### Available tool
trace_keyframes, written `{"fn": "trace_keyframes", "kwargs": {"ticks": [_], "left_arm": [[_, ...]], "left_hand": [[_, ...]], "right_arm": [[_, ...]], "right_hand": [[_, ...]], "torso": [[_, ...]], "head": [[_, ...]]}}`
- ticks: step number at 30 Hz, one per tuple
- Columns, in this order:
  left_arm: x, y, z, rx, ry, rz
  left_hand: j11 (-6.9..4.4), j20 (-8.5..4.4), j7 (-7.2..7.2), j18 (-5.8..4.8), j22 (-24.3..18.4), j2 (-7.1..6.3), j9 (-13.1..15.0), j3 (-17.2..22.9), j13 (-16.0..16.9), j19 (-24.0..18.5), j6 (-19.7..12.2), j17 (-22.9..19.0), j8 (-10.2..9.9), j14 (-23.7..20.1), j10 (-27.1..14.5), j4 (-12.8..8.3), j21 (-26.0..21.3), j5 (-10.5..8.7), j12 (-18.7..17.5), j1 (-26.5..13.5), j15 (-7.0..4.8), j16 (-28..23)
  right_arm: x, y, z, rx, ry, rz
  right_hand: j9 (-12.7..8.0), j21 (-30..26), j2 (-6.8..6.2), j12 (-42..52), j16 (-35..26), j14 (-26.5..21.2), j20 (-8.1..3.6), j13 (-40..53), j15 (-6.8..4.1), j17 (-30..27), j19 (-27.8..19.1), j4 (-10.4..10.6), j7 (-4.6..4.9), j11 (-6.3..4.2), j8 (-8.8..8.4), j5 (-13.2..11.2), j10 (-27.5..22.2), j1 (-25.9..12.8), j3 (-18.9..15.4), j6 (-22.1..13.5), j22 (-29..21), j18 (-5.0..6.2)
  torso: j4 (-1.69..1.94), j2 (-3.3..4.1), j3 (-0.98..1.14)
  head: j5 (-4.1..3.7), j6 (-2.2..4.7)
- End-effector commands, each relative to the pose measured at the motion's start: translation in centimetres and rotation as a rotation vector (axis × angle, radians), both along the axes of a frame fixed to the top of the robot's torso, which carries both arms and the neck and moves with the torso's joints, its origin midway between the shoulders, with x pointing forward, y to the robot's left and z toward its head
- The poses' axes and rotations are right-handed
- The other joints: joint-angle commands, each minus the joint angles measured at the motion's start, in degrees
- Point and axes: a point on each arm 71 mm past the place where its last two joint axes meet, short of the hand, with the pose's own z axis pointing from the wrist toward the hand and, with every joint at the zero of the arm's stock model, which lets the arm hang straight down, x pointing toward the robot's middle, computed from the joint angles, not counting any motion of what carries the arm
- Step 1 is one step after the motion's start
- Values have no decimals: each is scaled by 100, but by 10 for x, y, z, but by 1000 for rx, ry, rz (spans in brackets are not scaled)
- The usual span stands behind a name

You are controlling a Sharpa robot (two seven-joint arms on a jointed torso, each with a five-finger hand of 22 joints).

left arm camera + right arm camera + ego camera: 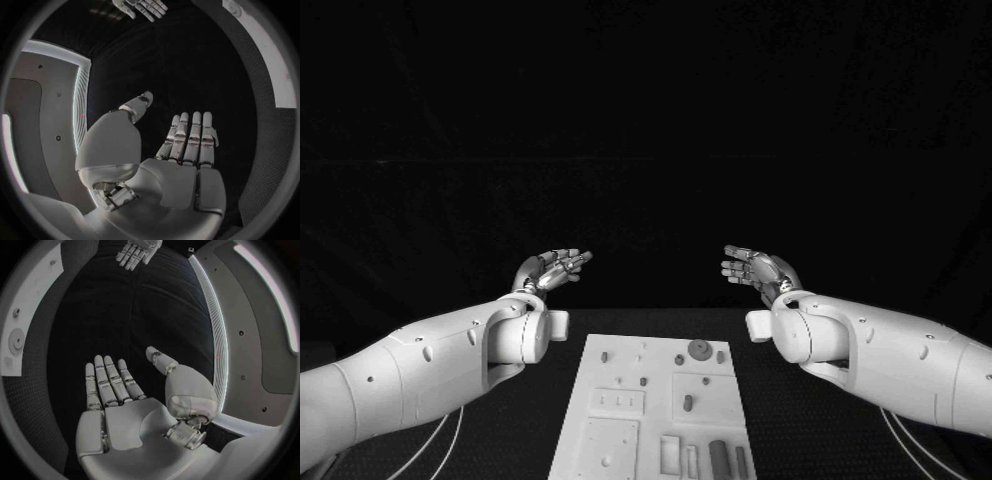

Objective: Assemble the parts on the task board

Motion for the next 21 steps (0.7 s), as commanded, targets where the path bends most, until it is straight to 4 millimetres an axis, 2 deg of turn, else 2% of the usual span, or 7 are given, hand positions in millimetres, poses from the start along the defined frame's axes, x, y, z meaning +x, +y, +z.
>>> {"fn": "trace_keyframes", "kwargs": {"ticks": [1, 8, 10, 11, 12, 17, 21], "left_arm": [[11, -1, 0, -34, 85, -109], [23, 7, 8, -20, 99, -115], [23, 7, 8, -20, 99, -115], [23, 7, 8, -20, 99, -115], [21, 8, 2, -16, 113, -154], [19, 9, 2, 1, 110, -187], [15, 8, 2, 12, 106, -216]], "left_hand": [[8, 1, 14, -44, 187, -10, 32, 41, 10, 55, 64, 46, 49, 59, 78, 1, 28, 34, 32, 108, 10, 34], [76, -36, 95, -44, 185, 66, 72, -15, 33, 114, 131, 88, 89, 168, 224, -7, 87, 31, 83, 140, 32, 123], [131, -103, 165, -42, 183, 138, 107, -76, 58, 247, 253, 124, 149, 323, 393, -48, 166, 34, 148, 161, 79, 226], [153, -136, 189, -43, 179, 180, 124, -122, 72, 316, 335, 139, 183, 408, 510, -93, 205, 40, 190, 177, 108, 285], [166, -162, 207, -34, 178, 226, 140, -152, 92, 378, 417, 158, 216, 508, 641, -143, 238, 53, 243, 203, 85, 350], [170, -290, 293, 142, 180, 471, 207, -313, 225, 929, 961, 309, 380, 1307, 1469, -471, 542, 108, 561, 288, -20, 793], [100, -391, 263, 209, 183, 634, 234, -341, 329, 1214, 1347, 419, 403, 1780, 2026, -763, 748, 152, 693, 306, -134, 1030]], "right_arm": [[9, 5, -1, 28, 126, 185], [25, -4, 8, 7, 169, 233], [26, -5, 9, 4, 173, 238], [27, -5, 10, 4, 174, 239], [30, -15, -1, -355, 86, 268], [32, -16, -4, -485, 49, 292], [32, -16, -7, -571, 24, 314]], "right_hand": [[76, 256, -6, 50, 123, 153, 82, 16, 47, 102, -1, -475, 315, 2, 178, 192, 235, 446, -147, 162, 54, -84], [50, 280, -108, 82, 202, 294, 45, 28, 69, 156, 79, -598, 249, -22, 374, 336, 447, 940, -415, 354, 20, -59], [51, 341, -213, 132, 287, 482, 5, 45, 185, 193, 249, -607, 242, -13, 465, 542, 612, 1172, -390, 511, 30, 16], [47, 354, -247, 151, 316, 553, -6, 51, 179, 206, 313, -609, 232, -20, 501, 563, 684, 1248, -395, 579, 28, 44], [44, 372, -286, 190, 356, 649, -22, 64, 149, 224, 401, -611, 222, -18, 547, 557, 798, 1339, -398, 670, 26, 84], [-12, 416, -410, 345, 544, 1151, -71, 119, -24, 333, 899, -618, 181, -93, 703, 585, 1334, 1662, -388, 1068, -11, 302], [-75, 446, -416, 430, 699, 1585, -94, 173, -206, 456, 1332, -622, 153, -220, 762, 565, 1694, 1802, -356, 1284, -42, 489]], "torso": [[0, 0, -1], [0, 0, -1], [0, 0, -1], [0, 0, -1], [2, 3, -8], [16, 9, -3], [17, 20, -17]], "head": [[-1, -1], [-1, -1], [-1, -1], [-1, -1], [21, -244], [29, -252], [44, -280]]}}
